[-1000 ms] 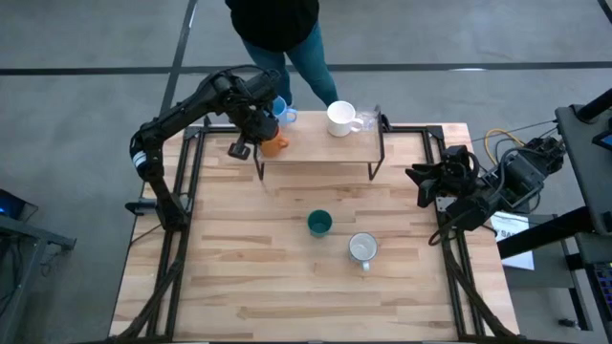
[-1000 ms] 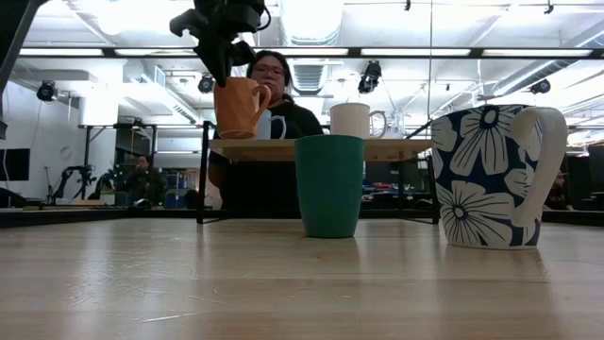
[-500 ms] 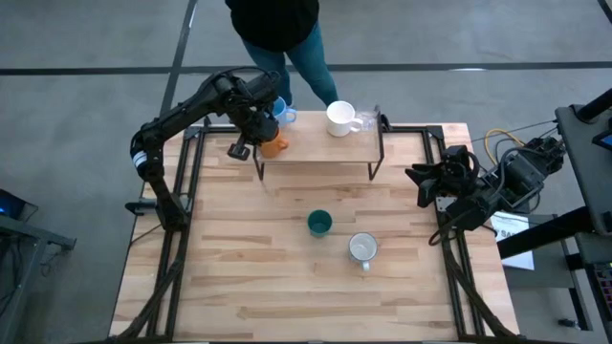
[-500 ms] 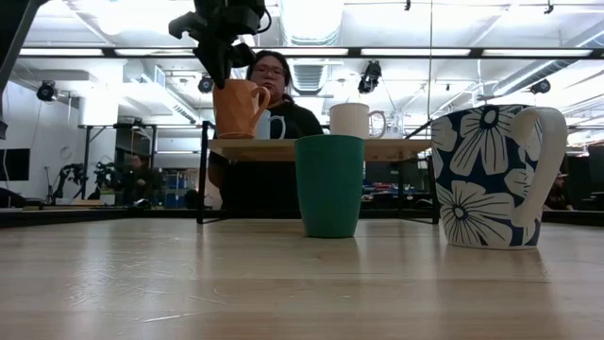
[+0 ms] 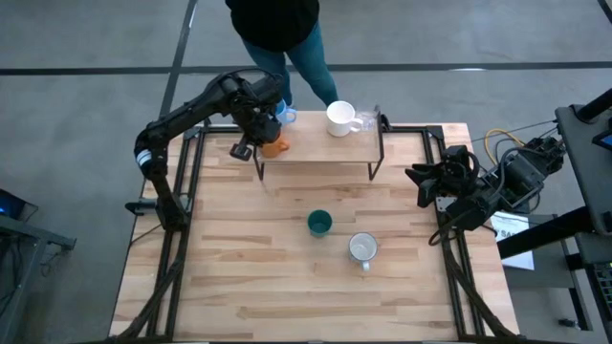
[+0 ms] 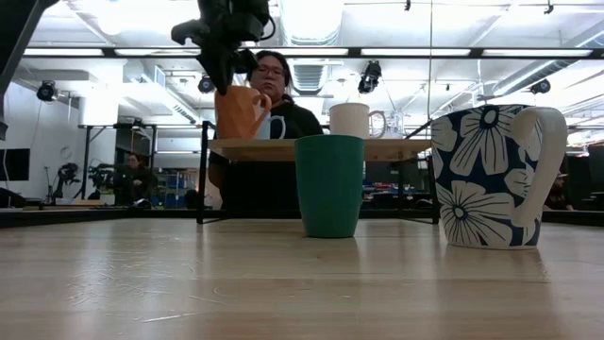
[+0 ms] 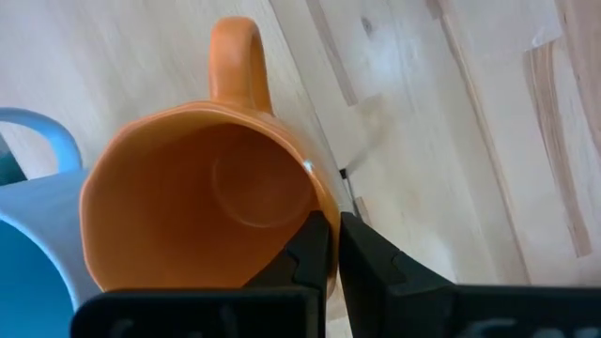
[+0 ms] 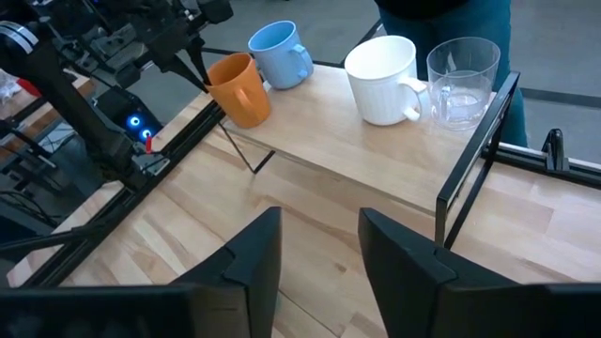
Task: Stack small to large cups/mugs on shelf
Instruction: Put the orange mug on the shelf, then put the blue patterned mug on the shelf
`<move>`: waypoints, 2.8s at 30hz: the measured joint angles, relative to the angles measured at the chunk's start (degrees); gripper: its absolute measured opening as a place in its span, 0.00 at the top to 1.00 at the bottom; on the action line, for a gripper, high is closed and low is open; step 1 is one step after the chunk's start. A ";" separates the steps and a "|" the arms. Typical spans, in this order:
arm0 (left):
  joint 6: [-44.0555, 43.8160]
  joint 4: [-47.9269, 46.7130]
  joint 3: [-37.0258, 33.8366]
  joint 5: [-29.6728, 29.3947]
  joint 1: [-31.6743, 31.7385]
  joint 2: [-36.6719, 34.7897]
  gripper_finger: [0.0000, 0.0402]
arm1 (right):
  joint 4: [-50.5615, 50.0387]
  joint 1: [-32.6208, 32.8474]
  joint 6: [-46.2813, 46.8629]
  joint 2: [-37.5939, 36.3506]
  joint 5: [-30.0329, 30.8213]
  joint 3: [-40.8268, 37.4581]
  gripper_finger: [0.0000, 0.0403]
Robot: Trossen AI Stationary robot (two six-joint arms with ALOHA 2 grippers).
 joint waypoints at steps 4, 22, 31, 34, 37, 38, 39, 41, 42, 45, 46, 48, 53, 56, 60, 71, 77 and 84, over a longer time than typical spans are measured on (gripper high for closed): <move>0.11 0.08 0.13 -0.01 -0.09 0.60 1.00 | 0.00 0.00 0.04 0.00 -0.06 0.00 0.65; 0.70 0.17 0.50 -1.72 -0.04 0.73 1.00 | -0.04 0.00 -0.61 0.00 -0.07 -0.05 0.66; 1.70 1.08 0.76 -3.07 0.00 0.84 1.00 | -0.04 0.00 -0.61 0.00 -0.07 -0.07 0.65; 1.56 1.02 0.76 -3.07 0.00 0.86 1.00 | -0.04 0.00 -0.59 0.00 -0.04 -0.07 0.66; -0.43 1.04 0.76 -3.05 0.00 0.86 1.00 | -0.04 -0.01 -0.56 0.00 -0.05 -0.07 0.66; -1.28 1.06 0.76 -3.05 0.00 0.84 1.00 | -0.04 0.00 -0.46 0.00 -0.04 -0.07 0.66; -1.91 1.06 0.79 -3.05 -0.02 0.86 1.00 | -0.03 0.00 -0.44 0.00 -0.04 -0.07 0.66; -3.33 1.10 0.79 -3.03 -0.04 0.84 1.00 | -0.03 -0.01 -0.44 0.00 -0.05 -0.07 0.65; -4.10 1.10 0.79 -3.02 -0.11 0.84 1.00 | -0.04 0.00 -0.44 0.00 -0.07 -0.07 0.65; -5.24 1.06 0.79 -2.94 -0.27 0.39 1.00 | -0.04 0.00 -0.44 0.00 -0.04 -0.07 0.65; -5.80 1.06 0.79 -2.94 -0.43 0.11 1.00 | -0.04 0.00 -0.44 0.00 -0.07 -0.07 0.65; -6.52 0.91 1.10 -2.59 -0.55 -0.54 0.98 | -0.07 0.00 -0.44 0.00 -0.06 -0.07 0.66; -7.39 0.89 1.92 -2.35 -0.92 -1.17 0.90 | -0.07 0.00 -0.46 0.00 -0.04 -0.07 0.66; -7.37 0.99 1.91 -2.42 -0.94 -1.20 0.87 | -0.07 -0.01 -0.46 0.00 -0.04 -0.07 0.66; -7.37 1.02 0.72 -2.49 -0.92 -1.17 0.86 | -0.07 -0.01 -0.44 0.00 -0.04 -0.07 0.65; -7.43 1.03 0.25 -2.72 -0.92 -1.11 0.86 | -0.04 0.00 -0.14 0.00 -0.04 -0.07 0.65; -7.54 1.02 0.48 -3.06 -1.02 -1.37 0.86 | -0.03 0.00 0.02 0.00 -0.04 -0.07 0.65; -8.81 0.96 0.59 -7.34 -1.97 -3.46 0.86 | -0.04 0.00 0.02 0.00 0.17 -0.07 0.65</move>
